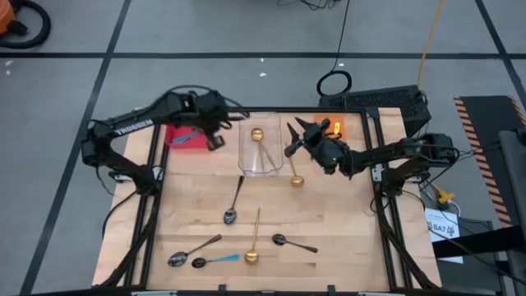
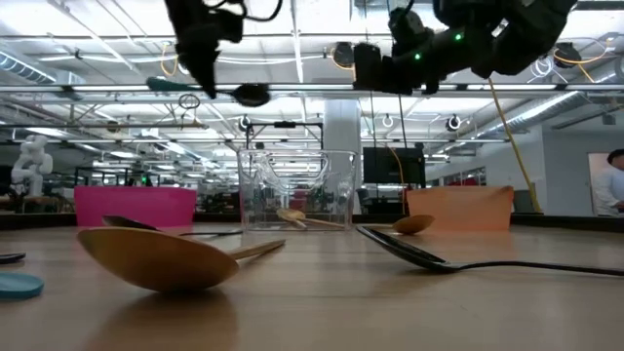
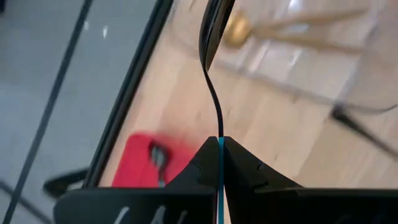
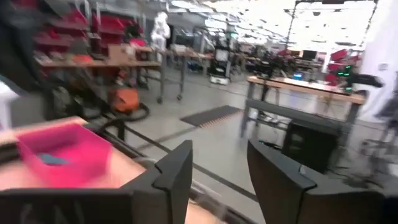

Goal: Sort silverware by color (type)
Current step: Put the blue spoon into the red bin

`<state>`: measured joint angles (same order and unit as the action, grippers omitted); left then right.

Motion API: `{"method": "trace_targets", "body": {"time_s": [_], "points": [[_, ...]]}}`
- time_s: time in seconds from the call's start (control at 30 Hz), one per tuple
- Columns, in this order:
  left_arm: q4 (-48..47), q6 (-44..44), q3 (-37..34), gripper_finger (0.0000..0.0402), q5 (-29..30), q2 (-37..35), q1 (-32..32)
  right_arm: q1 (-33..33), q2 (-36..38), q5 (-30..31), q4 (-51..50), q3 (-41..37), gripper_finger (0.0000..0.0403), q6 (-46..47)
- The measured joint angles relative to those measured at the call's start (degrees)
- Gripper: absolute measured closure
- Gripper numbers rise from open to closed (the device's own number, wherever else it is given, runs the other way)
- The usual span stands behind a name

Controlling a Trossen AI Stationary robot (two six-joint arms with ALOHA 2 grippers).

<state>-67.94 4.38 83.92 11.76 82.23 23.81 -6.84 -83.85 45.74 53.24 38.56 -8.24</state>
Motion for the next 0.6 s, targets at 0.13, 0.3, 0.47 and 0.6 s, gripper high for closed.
{"method": "trace_targets", "body": {"time_s": [0.13, 0.3, 0.47, 0.6], "points": [[-4.89, 3.36, 0.00, 0.0394, -4.93, 0.18, 6.71, -5.08, 0.00, -4.61, -4.70, 2.25, 0.0266, -0.53], [-10.89, 7.77, 0.00, 0.0394, -11.93, 0.14, 15.80, -11.23, 0.00, -11.66, -9.34, 3.46, 0.0273, -3.70], [-14.77, 9.99, -0.02, 0.0394, -14.00, 0.14, 23.74, -15.37, 0.00, -18.94, -11.99, 3.48, 0.0278, -4.89], [-16.46, 10.97, -0.02, 0.0394, -13.83, 0.58, 29.67, -17.29, 0.00, -24.58, -11.60, 3.48, 0.0283, -4.89]]}}
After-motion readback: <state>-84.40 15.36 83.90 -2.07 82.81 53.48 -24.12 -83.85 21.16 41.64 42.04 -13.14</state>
